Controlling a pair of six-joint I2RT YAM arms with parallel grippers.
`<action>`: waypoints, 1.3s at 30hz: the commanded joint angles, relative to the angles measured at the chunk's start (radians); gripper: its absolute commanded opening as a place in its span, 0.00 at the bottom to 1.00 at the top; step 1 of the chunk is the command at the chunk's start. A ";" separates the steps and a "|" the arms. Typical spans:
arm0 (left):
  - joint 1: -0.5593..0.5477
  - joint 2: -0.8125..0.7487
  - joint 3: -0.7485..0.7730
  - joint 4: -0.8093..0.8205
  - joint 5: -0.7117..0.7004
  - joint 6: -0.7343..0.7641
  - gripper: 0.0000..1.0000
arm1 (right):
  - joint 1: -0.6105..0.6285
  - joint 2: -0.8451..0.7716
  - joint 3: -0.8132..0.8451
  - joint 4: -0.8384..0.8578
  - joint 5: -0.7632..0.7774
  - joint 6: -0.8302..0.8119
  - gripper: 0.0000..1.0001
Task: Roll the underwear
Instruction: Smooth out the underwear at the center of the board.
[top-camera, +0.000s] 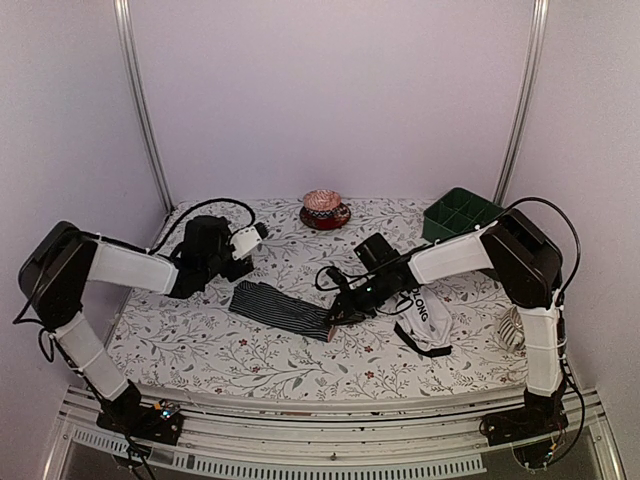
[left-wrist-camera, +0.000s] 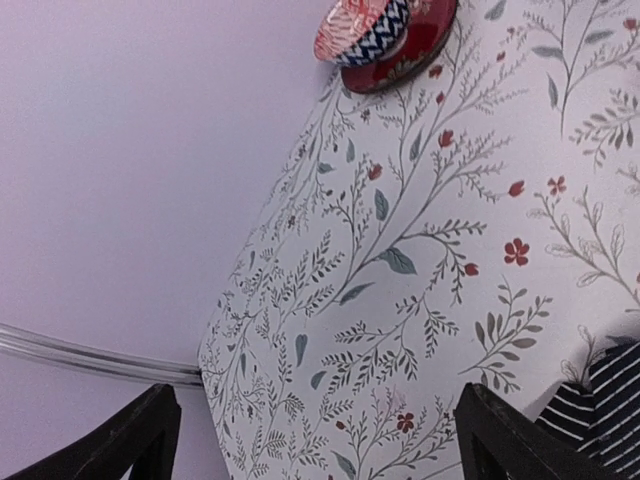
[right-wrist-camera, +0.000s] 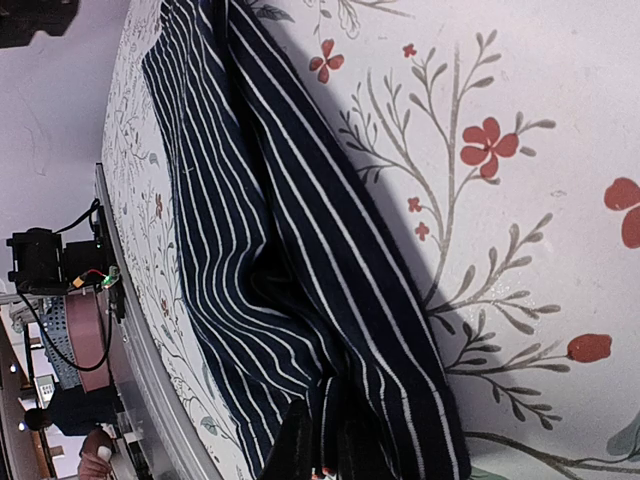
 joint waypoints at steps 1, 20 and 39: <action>-0.091 -0.143 -0.019 -0.062 0.145 -0.080 0.99 | -0.018 0.026 -0.049 -0.063 0.119 0.008 0.03; -0.238 0.067 -0.025 -0.157 0.182 -0.066 0.89 | -0.018 -0.012 -0.056 -0.055 0.110 0.013 0.03; -0.242 0.187 -0.030 -0.163 0.124 -0.015 0.84 | 0.025 -0.138 0.009 -0.108 0.206 -0.062 0.03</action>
